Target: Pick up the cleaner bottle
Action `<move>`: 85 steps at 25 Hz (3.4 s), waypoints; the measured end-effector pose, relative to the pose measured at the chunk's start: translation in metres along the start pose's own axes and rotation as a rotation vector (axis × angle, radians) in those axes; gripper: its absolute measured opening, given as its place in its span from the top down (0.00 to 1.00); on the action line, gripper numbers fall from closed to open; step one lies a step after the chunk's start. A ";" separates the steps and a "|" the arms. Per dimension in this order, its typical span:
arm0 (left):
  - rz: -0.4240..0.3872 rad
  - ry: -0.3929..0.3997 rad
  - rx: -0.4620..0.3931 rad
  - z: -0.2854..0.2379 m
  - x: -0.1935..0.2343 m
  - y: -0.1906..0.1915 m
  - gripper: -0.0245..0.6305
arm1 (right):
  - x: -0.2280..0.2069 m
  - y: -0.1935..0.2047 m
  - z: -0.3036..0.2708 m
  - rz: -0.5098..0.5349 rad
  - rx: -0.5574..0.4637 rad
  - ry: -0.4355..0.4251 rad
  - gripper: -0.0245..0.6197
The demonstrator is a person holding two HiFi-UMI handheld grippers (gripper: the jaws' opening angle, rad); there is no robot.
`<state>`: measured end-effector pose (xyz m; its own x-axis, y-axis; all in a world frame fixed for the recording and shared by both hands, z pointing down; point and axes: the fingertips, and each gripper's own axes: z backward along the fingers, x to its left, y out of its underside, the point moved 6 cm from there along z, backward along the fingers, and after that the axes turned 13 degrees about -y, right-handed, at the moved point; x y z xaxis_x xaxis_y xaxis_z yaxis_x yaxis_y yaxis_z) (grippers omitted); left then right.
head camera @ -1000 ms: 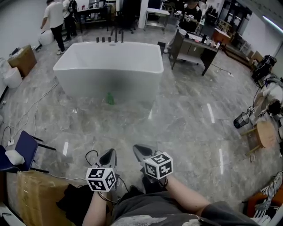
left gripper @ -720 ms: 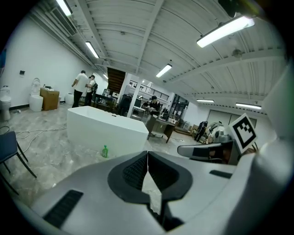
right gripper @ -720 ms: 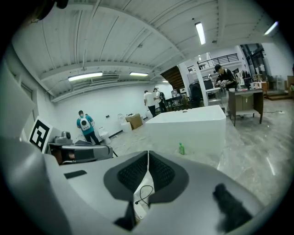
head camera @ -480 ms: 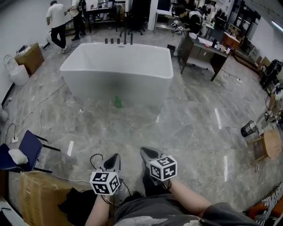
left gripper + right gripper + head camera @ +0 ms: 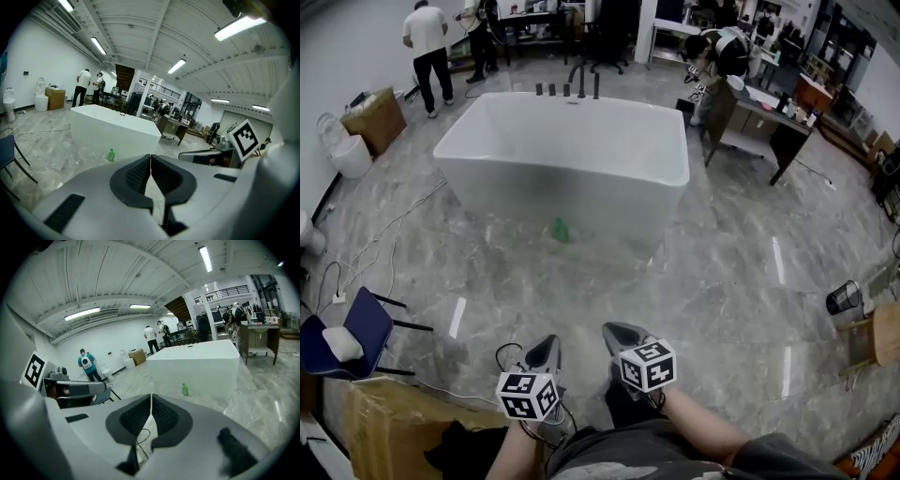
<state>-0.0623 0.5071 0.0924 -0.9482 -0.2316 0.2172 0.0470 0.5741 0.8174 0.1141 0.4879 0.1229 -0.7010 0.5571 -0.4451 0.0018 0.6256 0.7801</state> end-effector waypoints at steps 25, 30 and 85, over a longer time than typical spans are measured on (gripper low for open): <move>0.078 -0.152 0.036 -0.163 -0.007 -0.104 0.94 | -0.187 -0.104 -0.060 -0.073 0.040 -0.020 0.92; 0.067 -0.119 0.031 -0.194 0.004 -0.116 0.94 | -0.194 -0.107 -0.080 -0.078 0.061 -0.005 0.92; 0.040 -0.121 0.157 -0.697 0.321 0.046 0.94 | -0.582 -0.018 -0.522 0.058 0.025 0.188 0.92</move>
<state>-0.1459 -0.0878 0.5716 -0.9778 -0.1157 0.1746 0.0449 0.6985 0.7142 0.1500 -0.1330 0.5970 -0.8203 0.4821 -0.3076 0.0620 0.6097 0.7902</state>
